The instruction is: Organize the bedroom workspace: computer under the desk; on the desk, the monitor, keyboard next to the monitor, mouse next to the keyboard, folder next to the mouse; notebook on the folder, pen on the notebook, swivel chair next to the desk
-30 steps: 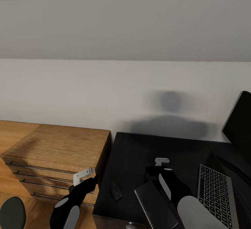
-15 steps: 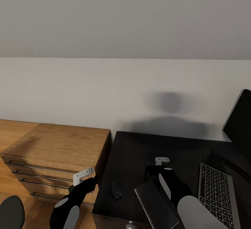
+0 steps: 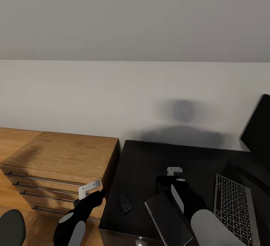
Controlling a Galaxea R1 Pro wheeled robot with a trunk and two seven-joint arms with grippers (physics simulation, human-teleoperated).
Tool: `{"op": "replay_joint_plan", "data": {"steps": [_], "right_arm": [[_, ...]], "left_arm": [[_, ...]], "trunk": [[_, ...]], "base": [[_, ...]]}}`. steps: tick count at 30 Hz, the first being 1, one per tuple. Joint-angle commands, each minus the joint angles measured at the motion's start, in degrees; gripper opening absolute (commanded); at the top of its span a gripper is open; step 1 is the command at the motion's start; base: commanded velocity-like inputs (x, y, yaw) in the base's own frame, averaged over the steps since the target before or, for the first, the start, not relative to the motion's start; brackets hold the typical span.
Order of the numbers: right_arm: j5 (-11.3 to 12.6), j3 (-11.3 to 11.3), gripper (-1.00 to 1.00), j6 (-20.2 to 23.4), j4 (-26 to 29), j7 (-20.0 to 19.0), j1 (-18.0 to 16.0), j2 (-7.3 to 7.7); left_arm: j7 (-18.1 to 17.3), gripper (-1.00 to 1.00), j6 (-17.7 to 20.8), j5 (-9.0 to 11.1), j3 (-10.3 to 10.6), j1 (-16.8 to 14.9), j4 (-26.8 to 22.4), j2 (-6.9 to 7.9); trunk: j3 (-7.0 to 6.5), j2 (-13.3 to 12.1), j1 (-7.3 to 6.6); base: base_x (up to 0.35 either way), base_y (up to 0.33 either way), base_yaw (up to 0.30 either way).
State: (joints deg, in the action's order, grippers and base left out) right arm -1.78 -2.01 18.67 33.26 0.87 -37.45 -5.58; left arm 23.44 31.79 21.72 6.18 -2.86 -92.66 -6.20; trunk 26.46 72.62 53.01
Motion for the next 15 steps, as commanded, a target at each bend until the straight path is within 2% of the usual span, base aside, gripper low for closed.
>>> {"op": "replay_joint_plan", "data": {"steps": [1,6,11,15], "right_arm": [[0.2,-0.3,1.0,0.4,-2.0,0.0,0.0,-0.05],[0.2,-0.3,1.0,0.4,-2.0,0.0,0.0,-0.05],[0.2,-0.3,1.0,0.4,-2.0,0.0,0.0,-0.07],[0.2,-0.3,1.0,0.4,-2.0,0.0,0.0,-0.06]], "left_arm": [[0.6,1.0,0.1,0.6,0.1,0.0,-0.1,0.02],[0.5,1.0,0.1,0.6,0.1,0.0,-0.1,0.04],[0.5,1.0,0.2,0.6,0.1,0.0,-0.1,0.06],[0.5,1.0,0.2,0.6,0.1,0.0,-0.1,0.07]], "trunk": [[0.07,0.0,0.01],[0.07,0.0,0.01],[0.07,0.0,0.01],[0.07,0.0,0.01]], "base": [[0.0,0.0,0.0],[0.0,0.0,0.0],[-0.193,0.0,0.0],[-0.094,0.0,0.0]]}}
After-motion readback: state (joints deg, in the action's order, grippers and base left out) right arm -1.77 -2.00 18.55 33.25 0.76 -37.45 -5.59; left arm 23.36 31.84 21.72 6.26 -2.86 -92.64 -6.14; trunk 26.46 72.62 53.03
